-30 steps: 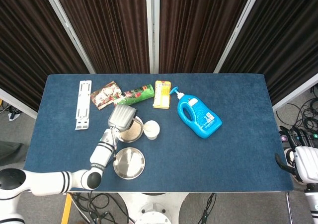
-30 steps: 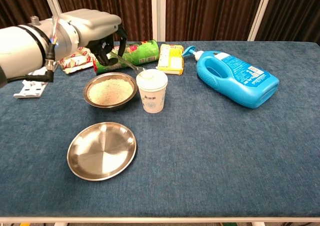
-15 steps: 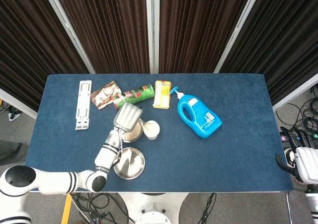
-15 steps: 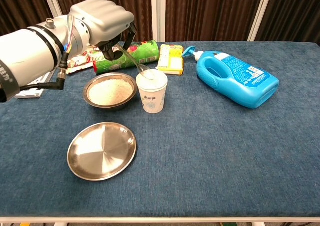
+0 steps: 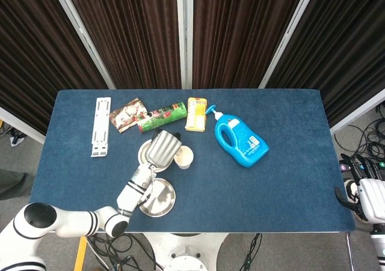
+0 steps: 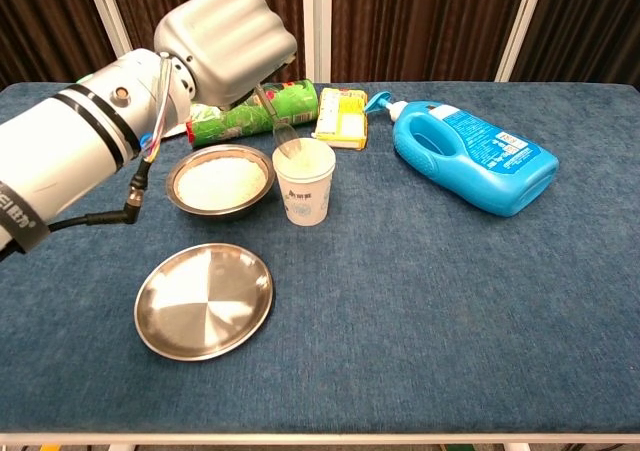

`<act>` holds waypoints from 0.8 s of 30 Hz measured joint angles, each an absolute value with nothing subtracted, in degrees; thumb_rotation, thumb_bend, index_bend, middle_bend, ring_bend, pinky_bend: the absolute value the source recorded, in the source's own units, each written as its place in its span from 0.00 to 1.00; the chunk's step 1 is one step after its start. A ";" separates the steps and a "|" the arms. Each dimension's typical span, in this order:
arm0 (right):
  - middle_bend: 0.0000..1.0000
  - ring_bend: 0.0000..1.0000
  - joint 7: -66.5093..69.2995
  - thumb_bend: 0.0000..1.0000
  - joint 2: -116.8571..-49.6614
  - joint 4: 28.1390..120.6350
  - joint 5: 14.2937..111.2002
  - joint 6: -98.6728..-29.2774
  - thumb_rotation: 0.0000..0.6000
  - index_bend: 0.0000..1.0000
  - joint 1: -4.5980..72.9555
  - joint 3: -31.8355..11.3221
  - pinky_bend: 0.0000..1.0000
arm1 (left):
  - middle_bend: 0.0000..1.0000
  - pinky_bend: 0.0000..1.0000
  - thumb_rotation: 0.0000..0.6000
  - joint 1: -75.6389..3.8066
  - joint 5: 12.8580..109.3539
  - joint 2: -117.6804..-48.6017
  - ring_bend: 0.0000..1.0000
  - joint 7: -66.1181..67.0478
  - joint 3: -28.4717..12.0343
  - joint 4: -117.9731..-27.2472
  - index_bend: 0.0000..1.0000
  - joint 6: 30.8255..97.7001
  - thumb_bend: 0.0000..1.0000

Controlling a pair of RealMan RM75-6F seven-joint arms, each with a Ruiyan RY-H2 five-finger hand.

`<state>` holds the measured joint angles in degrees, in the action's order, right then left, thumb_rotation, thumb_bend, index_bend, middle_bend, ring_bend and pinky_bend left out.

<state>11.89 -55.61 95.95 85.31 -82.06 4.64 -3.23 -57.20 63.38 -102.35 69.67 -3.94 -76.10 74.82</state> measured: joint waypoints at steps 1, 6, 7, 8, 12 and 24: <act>0.21 0.00 11.90 0.30 -55.61 95.93 85.33 -82.06 1.00 0.08 4.62 -3.21 0.00 | 0.96 1.00 1.00 -57.10 63.87 -102.52 0.95 70.23 -3.72 -75.71 0.60 74.91 0.47; 0.21 0.00 11.85 0.30 -55.63 96.00 85.31 -81.86 1.00 0.08 4.68 -3.20 0.00 | 0.96 1.00 1.00 -56.69 67.20 -103.51 0.95 73.70 -2.69 -73.28 0.60 75.66 0.48; 0.21 0.00 11.87 0.30 -55.64 96.01 85.35 -81.87 1.00 0.08 4.68 -3.19 0.00 | 0.96 1.00 1.00 -56.60 67.59 -103.64 0.95 74.01 -2.70 -72.97 0.60 75.66 0.48; 0.21 0.00 11.90 0.30 -55.62 96.01 85.37 -81.90 1.00 0.08 4.67 -3.19 0.00 | 0.96 1.00 1.00 -56.42 67.67 -103.70 0.95 74.05 -2.91 -72.94 0.60 75.61 0.48; 0.21 0.00 11.97 0.30 -55.54 95.89 85.24 -81.95 1.00 0.08 4.63 -3.26 0.00 | 0.96 1.00 1.00 -55.63 67.08 -103.50 0.95 72.08 -4.65 -74.23 0.60 75.58 0.47; 0.21 0.00 12.56 0.30 -55.81 95.60 84.88 -81.04 1.00 0.08 5.34 -3.71 0.00 | 0.96 1.00 1.00 -52.24 63.27 -101.34 0.95 57.54 -10.85 -80.64 0.60 73.77 0.47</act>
<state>12.56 -55.81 95.60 84.88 -81.04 5.34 -3.71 -52.24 63.27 -101.34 57.54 -10.85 -80.64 73.77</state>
